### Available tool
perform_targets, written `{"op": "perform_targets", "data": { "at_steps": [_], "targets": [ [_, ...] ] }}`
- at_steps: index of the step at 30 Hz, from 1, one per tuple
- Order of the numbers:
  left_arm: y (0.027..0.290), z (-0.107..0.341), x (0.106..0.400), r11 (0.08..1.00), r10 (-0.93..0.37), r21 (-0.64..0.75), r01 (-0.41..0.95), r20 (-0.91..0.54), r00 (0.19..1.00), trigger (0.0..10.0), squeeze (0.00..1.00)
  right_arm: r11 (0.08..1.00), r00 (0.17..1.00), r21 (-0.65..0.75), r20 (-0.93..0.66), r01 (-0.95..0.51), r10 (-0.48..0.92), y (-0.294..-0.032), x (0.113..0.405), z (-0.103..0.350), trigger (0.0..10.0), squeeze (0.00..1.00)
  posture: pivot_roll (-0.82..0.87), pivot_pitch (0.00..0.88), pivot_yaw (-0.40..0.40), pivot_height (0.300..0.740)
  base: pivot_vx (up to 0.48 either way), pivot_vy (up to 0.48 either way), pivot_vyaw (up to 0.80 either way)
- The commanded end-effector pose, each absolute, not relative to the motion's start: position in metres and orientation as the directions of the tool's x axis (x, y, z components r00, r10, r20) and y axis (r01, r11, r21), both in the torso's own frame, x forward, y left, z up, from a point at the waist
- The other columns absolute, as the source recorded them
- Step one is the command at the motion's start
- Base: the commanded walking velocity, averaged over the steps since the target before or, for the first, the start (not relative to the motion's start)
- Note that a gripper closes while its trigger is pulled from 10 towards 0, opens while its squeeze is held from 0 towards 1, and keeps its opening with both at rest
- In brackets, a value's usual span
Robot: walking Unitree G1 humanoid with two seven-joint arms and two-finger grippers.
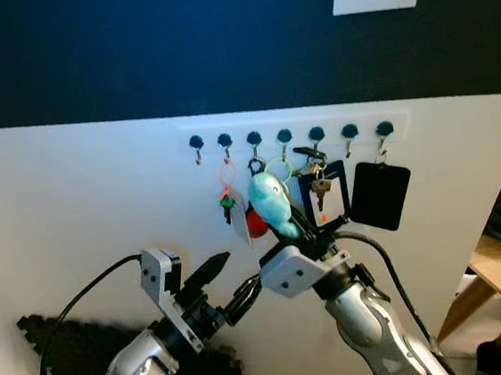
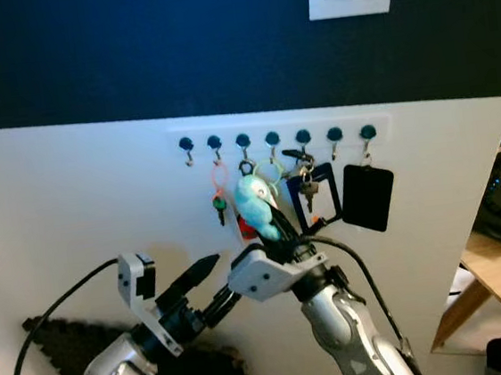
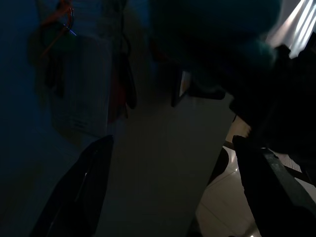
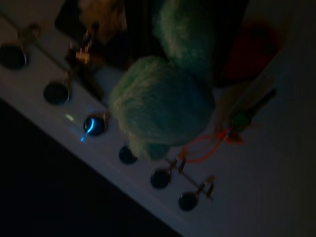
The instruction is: Hang keys on a hook
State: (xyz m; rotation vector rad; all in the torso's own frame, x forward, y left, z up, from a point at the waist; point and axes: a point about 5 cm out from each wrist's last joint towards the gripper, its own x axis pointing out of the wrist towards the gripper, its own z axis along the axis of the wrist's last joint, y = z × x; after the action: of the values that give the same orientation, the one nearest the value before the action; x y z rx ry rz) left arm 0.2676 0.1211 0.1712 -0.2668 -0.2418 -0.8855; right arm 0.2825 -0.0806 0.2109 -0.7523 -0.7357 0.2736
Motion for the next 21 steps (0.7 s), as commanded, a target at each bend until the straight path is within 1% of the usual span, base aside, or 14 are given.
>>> {"op": "perform_targets", "data": {
  "at_steps": [1, 5, 6, 7, 8, 9, 12, 13, 14, 15, 16, 21],
  "targets": [
    [0.122, 0.17, 0.266, 0.608, -0.727, -0.123, 0.784, 0.309, 0.613, 10.0, 0.0, 0.694, 0.714, -0.72, 0.475, -0.021, 0.514, -0.075, 0.278, 0.204, 10.0, 0.0, 0.06, 0.052, 0.03, 0.74, 0.0, 0.0, 0.0],
    [0.122, 0.17, 0.266, 0.607, -0.728, -0.123, 0.785, 0.309, 0.612, 10.0, 0.0, 0.715, 0.727, -0.698, 0.479, -0.025, 0.493, -0.08, 0.276, 0.2, 10.0, 0.0, 0.06, 0.053, 0.034, 0.74, 0.0, 0.0, 0.0],
    [0.122, 0.17, 0.266, 0.607, -0.729, -0.123, 0.785, 0.309, 0.611, 10.0, 0.0, 0.728, 0.729, -0.685, 0.486, -0.025, 0.482, -0.082, 0.275, 0.2, 10.0, 0.38, 0.06, 0.053, 0.036, 0.74, 0.0, 0.0, 0.0],
    [0.122, 0.17, 0.266, 0.605, -0.73, -0.123, 0.786, 0.309, 0.61, 10.0, 0.0, 0.741, 0.73, -0.671, 0.494, -0.025, 0.472, -0.084, 0.275, 0.201, 10.0, 0.86, 0.06, 0.053, 0.036, 0.74, 0.0, 0.0, 0.0],
    [0.122, 0.17, 0.266, 0.605, -0.73, -0.123, 0.786, 0.309, 0.61, 10.0, 0.0, 0.741, 0.73, -0.671, 0.494, -0.025, 0.472, -0.084, 0.275, 0.201, 10.0, 0.86, 0.06, 0.053, 0.036, 0.74, 0.0, 0.0, 0.0],
    [0.122, 0.17, 0.266, 0.604, -0.731, -0.124, 0.788, 0.309, 0.609, 10.0, 0.0, 0.748, 0.73, -0.663, 0.5, -0.023, 0.466, -0.085, 0.275, 0.201, 10.0, 1.0, 0.06, 0.054, 0.037, 0.74, 0.0, 0.0, 0.0],
    [0.121, 0.17, 0.266, 0.601, -0.732, -0.125, 0.789, 0.309, 0.606, 10.0, 0.0, 0.748, 0.737, -0.664, 0.506, 0.0, 0.449, -0.088, 0.275, 0.202, 10.0, 1.0, 0.06, 0.053, 0.037, 0.74, 0.0, 0.0, 0.0],
    [0.121, 0.17, 0.266, 0.601, -0.732, -0.125, 0.789, 0.31, 0.607, 10.0, 0.0, 0.743, 0.741, -0.669, 0.506, 0.013, 0.442, -0.088, 0.276, 0.202, 10.0, 0.93, 0.06, 0.053, 0.037, 0.74, 0.0, 0.0, 0.0],
    [0.121, 0.17, 0.266, 0.602, -0.731, -0.126, 0.788, 0.31, 0.608, 10.0, 0.0, 0.74, 0.744, -0.673, 0.506, 0.024, 0.436, -0.089, 0.276, 0.201, 10.0, 0.1, 0.06, 0.053, 0.037, 0.74, 0.0, 0.0, 0.0],
    [0.121, 0.17, 0.266, 0.602, -0.731, -0.126, 0.788, 0.31, 0.608, 10.0, 0.0, 0.74, 0.744, -0.673, 0.506, 0.024, 0.436, -0.089, 0.276, 0.201, 10.0, 0.1, 0.06, 0.053, 0.037, 0.74, 0.0, 0.0, 0.0],
    [0.121, 0.17, 0.266, 0.603, -0.73, -0.127, 0.788, 0.309, 0.609, 10.0, 0.0, 0.739, 0.747, -0.673, 0.503, 0.024, 0.435, -0.09, 0.276, 0.2, 10.0, 0.0, 0.06, 0.053, 0.036, 0.74, 0.0, 0.0, 0.0],
    [0.121, 0.168, 0.266, 0.604, -0.73, -0.133, 0.786, 0.305, 0.612, 10.0, 0.0, 0.76, 0.772, -0.649, 0.483, -0.001, 0.413, -0.094, 0.273, 0.189, 10.0, 0.0, 0.06, 0.053, 0.036, 0.74, 0.0, 0.0, 0.0]
  ]
}}
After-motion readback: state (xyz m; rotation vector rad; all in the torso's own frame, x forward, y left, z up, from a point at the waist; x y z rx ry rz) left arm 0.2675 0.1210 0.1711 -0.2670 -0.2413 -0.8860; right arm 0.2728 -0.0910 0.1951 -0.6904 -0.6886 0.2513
